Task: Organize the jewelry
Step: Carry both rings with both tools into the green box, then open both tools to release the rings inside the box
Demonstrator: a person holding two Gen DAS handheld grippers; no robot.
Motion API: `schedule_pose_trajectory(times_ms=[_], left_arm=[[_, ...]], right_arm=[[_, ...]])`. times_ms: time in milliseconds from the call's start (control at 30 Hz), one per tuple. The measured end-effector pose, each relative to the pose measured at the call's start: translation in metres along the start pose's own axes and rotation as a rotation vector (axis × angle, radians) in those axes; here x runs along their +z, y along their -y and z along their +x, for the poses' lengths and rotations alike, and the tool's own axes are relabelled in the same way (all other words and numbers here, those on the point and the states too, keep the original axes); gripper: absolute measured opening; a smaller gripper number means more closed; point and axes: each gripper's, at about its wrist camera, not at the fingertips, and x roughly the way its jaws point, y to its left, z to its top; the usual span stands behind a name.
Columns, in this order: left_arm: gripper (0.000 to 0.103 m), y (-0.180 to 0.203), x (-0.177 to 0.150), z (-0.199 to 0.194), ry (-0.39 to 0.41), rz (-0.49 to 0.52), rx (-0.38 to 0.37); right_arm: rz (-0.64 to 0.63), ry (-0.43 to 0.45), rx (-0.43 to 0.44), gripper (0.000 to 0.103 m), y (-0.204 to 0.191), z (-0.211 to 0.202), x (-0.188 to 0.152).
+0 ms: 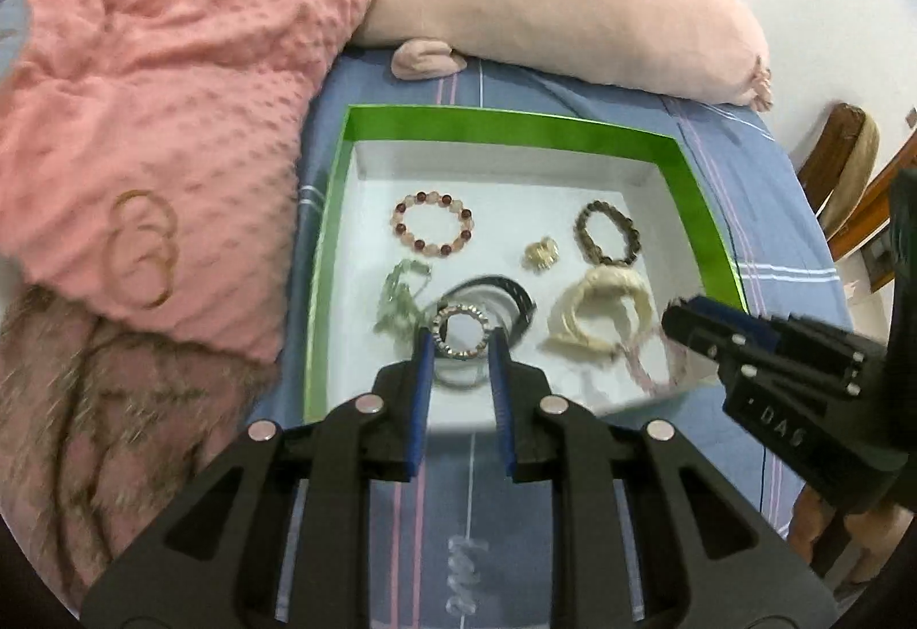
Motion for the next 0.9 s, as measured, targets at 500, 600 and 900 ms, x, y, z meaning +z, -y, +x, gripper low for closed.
schedule_pose_trajectory(times_ms=[500,600,900], left_arm=[[0.033,0.014,0.008,0.047,-0.080,0.015,-0.002],[0.050,0.015,0.009,0.037,-0.052,0.019,0.019],[0.075,0.014,0.015,0.003,0.036,0.021,0.091]], right_arm=[[0.015,-0.081,-0.044,0.044,0.017,0.030,-0.002],[0.010,-0.066,-0.050,0.047,0.015,0.021,0.000],[-0.021,0.019,-0.158,0.090,-0.002,-0.012,0.010]])
